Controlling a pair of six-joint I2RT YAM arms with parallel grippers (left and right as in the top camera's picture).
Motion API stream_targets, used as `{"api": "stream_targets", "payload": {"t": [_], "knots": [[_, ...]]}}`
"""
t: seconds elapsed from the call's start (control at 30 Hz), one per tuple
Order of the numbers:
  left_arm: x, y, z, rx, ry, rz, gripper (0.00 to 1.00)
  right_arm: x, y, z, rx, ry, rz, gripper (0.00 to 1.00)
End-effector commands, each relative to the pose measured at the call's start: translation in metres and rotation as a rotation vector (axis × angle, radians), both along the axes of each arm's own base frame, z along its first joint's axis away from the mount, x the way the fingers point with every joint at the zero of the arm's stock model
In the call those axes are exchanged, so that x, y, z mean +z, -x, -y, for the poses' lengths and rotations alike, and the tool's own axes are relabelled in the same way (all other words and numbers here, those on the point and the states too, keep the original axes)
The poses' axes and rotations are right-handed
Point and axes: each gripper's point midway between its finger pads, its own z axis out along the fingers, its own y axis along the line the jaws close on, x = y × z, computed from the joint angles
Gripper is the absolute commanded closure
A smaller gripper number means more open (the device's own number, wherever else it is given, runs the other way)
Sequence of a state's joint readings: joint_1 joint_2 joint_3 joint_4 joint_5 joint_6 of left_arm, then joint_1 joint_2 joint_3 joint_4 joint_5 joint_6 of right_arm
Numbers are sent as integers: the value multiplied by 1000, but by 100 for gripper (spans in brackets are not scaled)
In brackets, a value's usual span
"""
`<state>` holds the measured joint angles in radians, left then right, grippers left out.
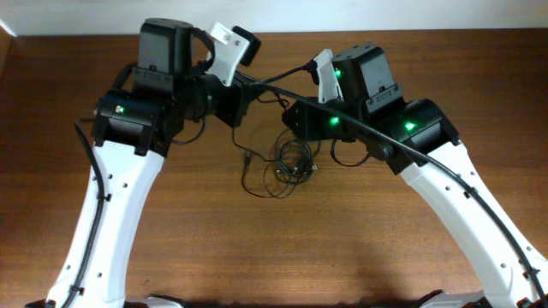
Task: Untangle cables
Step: 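Hold the cable with both grippers close together above the pile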
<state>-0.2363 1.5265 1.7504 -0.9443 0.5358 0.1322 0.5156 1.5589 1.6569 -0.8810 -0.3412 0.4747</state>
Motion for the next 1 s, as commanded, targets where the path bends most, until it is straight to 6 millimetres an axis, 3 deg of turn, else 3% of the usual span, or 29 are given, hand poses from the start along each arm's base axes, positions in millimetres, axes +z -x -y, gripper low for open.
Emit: {"api": "stream_targets", "payload": {"t": [0.0,0.2,0.47,0.6,0.77,0.97], "knots": [[3,-5,-9,51,-15,13,100,1,-8,5,-28,14,24,40],[5,1,-4,8,7,6,100,11,-16,1,-27,-12,75,30],[9,15,10,-128,37,32,100,16,-30,15,-70,-27,93,30],[10,17,12,-153,35,43,100,18,-26,12,-77,-101,25,48],[10,17,12,-153,35,43,100,18,-22,9,-78,-131,-14,60],[7,13,7,-122,7,48,100,22,-13,0,-29,-179,-47,60]]}}
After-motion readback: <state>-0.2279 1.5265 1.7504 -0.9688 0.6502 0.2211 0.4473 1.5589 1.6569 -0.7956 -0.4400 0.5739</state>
